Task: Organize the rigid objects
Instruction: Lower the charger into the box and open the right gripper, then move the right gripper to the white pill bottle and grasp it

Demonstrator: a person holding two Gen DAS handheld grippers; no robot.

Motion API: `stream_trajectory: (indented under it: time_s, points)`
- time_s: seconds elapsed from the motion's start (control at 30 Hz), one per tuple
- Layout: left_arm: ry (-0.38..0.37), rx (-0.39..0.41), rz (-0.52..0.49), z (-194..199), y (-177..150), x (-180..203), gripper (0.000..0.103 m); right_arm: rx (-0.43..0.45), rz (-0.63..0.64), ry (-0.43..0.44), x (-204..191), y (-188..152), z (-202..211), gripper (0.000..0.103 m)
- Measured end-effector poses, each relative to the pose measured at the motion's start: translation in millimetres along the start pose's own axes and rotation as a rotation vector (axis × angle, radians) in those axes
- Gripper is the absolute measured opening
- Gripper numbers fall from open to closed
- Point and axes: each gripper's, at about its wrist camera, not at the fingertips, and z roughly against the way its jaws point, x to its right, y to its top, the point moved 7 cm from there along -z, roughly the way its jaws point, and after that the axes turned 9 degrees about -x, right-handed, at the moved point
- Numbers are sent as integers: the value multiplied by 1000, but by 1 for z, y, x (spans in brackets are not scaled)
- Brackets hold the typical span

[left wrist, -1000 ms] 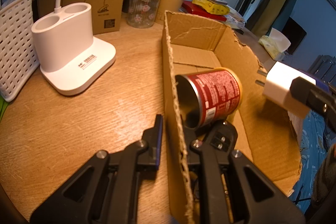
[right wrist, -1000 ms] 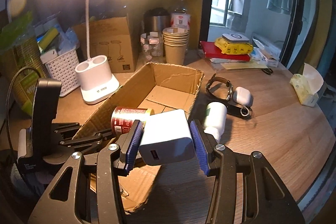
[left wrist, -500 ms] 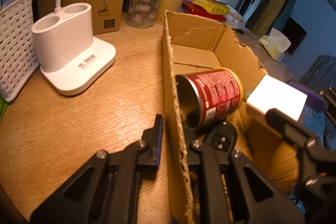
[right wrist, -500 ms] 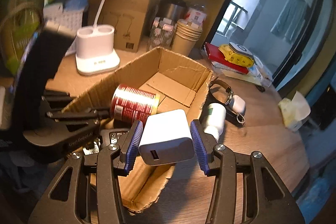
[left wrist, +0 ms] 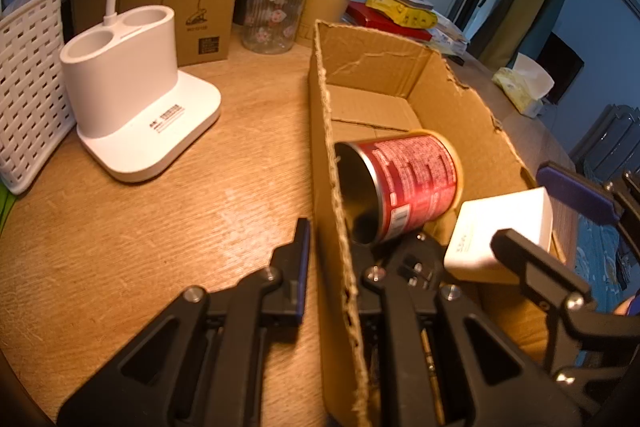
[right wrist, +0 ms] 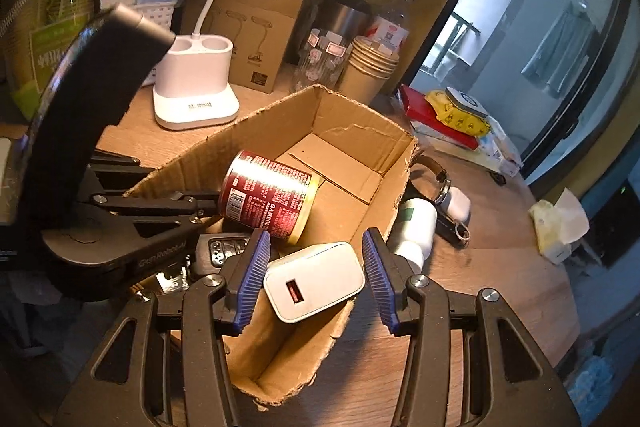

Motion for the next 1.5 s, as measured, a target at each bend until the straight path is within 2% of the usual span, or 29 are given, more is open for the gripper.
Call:
stream_trajectory:
  time_s: [0.27,0.47,0.7,1.03,1.2,1.5]
  points:
    - [0,1,0,-1,1,-1,12,47,-129,121,22,-1,20,50]
    - [2,0,-1,-4,2,-2,12,18,-173,101,40,-8,15,52]
    - [1,2,-3,-4,2,-3,12,-5,-191,145,38,-17,9,52]
    - [1,2,-3,-4,2,-2,13,-11,-288,171,65,-22,1,53]
    - [1,3,-3,-4,2,-2,13,2,-343,186,80,-24,-1,59]
    - [2,3,-3,-4,2,-2,13,3,-419,173,106,-27,-11,59]
